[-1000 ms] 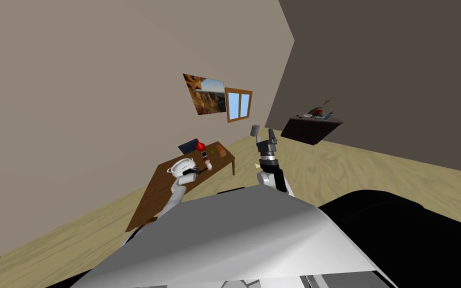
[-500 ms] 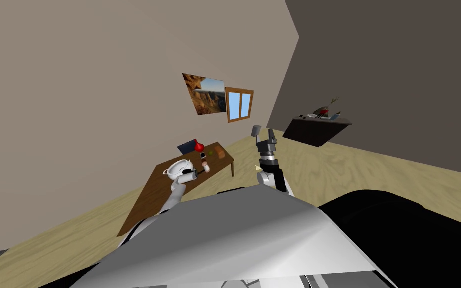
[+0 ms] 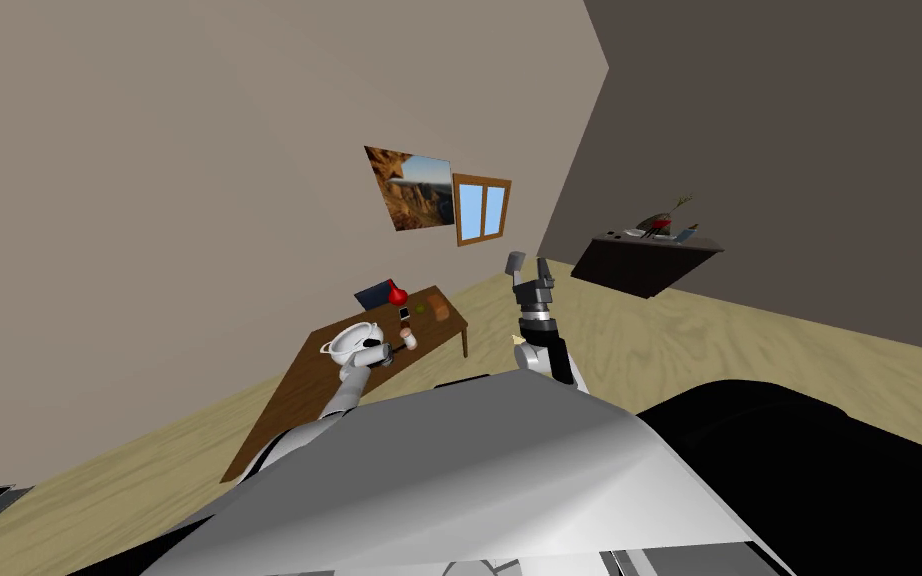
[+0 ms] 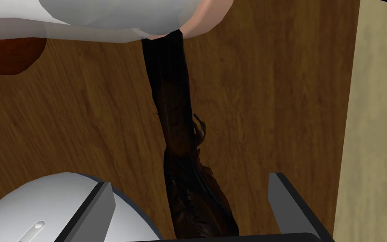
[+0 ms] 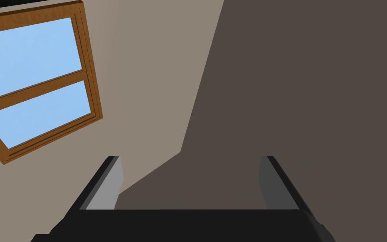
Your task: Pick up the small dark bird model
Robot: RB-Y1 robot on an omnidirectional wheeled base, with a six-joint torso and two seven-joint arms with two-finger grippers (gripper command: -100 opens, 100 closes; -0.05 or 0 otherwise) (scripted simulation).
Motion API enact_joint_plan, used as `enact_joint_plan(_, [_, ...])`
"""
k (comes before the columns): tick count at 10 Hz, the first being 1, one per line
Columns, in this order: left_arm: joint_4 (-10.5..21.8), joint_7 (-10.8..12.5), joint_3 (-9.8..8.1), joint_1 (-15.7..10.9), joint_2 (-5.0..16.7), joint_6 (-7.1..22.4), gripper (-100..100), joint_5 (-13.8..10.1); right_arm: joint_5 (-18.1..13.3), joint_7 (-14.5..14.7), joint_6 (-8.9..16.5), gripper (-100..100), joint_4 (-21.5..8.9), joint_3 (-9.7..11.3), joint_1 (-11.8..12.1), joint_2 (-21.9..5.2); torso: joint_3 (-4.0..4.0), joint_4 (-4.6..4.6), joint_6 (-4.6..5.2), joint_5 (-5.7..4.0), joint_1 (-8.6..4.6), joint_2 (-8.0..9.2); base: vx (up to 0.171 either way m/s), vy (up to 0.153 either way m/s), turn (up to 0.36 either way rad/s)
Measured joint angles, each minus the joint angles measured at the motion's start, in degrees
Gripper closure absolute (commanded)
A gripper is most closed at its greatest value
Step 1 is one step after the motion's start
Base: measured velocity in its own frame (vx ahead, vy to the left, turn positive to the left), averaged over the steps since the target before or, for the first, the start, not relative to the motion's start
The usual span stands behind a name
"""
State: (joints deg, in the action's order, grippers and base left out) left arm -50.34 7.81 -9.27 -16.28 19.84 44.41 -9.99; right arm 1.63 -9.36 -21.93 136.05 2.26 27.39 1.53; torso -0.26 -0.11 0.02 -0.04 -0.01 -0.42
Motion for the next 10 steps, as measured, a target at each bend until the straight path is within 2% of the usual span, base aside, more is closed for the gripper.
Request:
enact_joint_plan(2, [2.6,-0.2,-0.64,-1.2,0.6,1.3,-100,0.0,0.0,0.0,0.0,0,0.0,0.0,0.0,0.0,0.04,0.02,-0.01,0.04,0.19,0.07,0.045,0.004,0.041])
enact_joint_plan(3, [2.8,-0.2,-0.68,-1.3,0.7,1.5,0,0.1,0.0,0.0,0.0,0,0.0,0.0,0.0,0.0,0.09,0.03,0.0,0.05,0.2,0.17,0.005,0.0,-0.003])
enact_joint_plan(4, [2.8,-0.2,-0.68,-1.3,0.7,1.5,-100,0.1,0.0,0.0,0.0,0,0.0,0.0,0.0,0.0,0.14,0.05,0.0,0.04,0.19,0.25,0.031,0.011,0.012])
enact_joint_plan(8, [5.4,-0.3,-0.54,-0.6,-0.2,-2.3,-100,0.6,0.0,0.0,0.0,0,0.0,0.0,0.0,0.0,0.06,0.02,0.0,0.07,0.29,0.11,0.045,0.017,0.006])
enact_joint_plan(9, [5.4,-0.2,-0.54,-0.6,-0.3,-2.5,100,0.7,0.0,0.0,0.0,0,0.0,0.0,0.0,0.0,0.11,0.04,0.0,0.06,0.25,0.2,0.0,0.0,0.0])
enact_joint_plan(10, [5.4,-0.2,-0.54,-0.6,-0.3,-2.5,100,0.7,0.0,0.0,0.0,0,0.0,0.0,0.0,0.0,0.15,0.06,0.0,0.05,0.21,0.27,0.0,0.0,0.0])
